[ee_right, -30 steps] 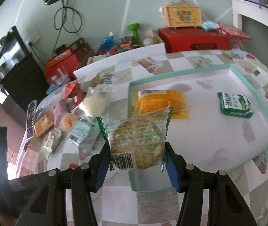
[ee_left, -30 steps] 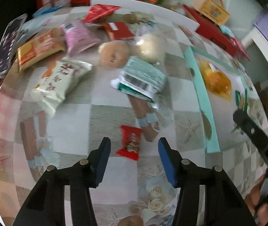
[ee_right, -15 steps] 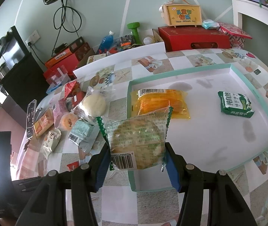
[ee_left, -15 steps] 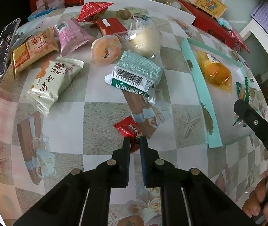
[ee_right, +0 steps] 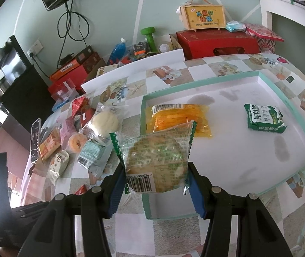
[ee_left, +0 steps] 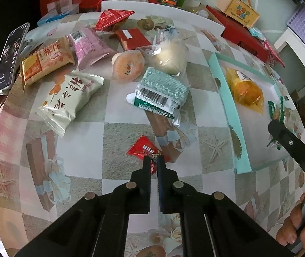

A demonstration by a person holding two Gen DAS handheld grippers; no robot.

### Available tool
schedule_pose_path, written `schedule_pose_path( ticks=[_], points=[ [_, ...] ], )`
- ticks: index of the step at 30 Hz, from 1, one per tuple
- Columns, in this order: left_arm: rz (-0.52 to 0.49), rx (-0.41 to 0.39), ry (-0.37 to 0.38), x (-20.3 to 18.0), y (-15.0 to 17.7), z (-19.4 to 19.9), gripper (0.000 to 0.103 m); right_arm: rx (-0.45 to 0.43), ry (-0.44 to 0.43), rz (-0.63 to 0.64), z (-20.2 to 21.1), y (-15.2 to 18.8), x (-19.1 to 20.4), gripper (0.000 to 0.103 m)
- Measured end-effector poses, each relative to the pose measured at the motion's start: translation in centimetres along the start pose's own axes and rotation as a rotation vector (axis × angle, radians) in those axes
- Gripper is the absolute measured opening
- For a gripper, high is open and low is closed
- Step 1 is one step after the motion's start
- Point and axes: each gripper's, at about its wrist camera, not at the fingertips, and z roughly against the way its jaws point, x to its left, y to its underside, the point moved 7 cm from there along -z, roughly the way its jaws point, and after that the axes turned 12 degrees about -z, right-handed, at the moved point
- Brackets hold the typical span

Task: Organize snacks
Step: 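Carry the candy and cookie into the tray and open both tools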

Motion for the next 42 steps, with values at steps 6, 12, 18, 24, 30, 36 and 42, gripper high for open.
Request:
schedule_pose_path(
  ticks=[6, 12, 18, 24, 30, 36, 42],
  points=[
    [0.069, 0.011, 0.009, 1.3, 0.3, -0.5, 0.025, 0.008, 0.015, -0.019, -0.1, -0.1, -0.5, 0.058],
    [0.086, 0.016, 0.043, 0.9, 0.0, -1.4, 0.034, 0.011, 0.025, -0.051, -0.2, -0.2, -1.2, 0.058],
    [0.006, 0.026, 0.010, -1.0, -0.6, -2.4, 0.034, 0.012, 0.025, -0.053, -0.1, -0.2, -1.2, 0.058],
    [-0.059, 0.033, -0.035, -2.2, -0.6, -2.7, 0.031, 0.014, 0.026, -0.053, -0.2, -0.2, -1.2, 0.058],
    [-0.069, 0.021, -0.017, -2.6, -0.6, -2.3, 0.024, 0.010, 0.026, -0.060, -0.1, -0.2, -1.3, 0.058],
    [-0.076, -0.054, -0.001, -2.7, -0.9, 0.2, 0.024, -0.001, 0.027, -0.089, 0.2, -0.7, -2.0, 0.058],
    [-0.162, -0.193, 0.063, -5.9, -3.0, 3.0, 0.024, -0.042, 0.067, -0.155, 1.1, -2.2, -4.8, 0.059]
  ],
)
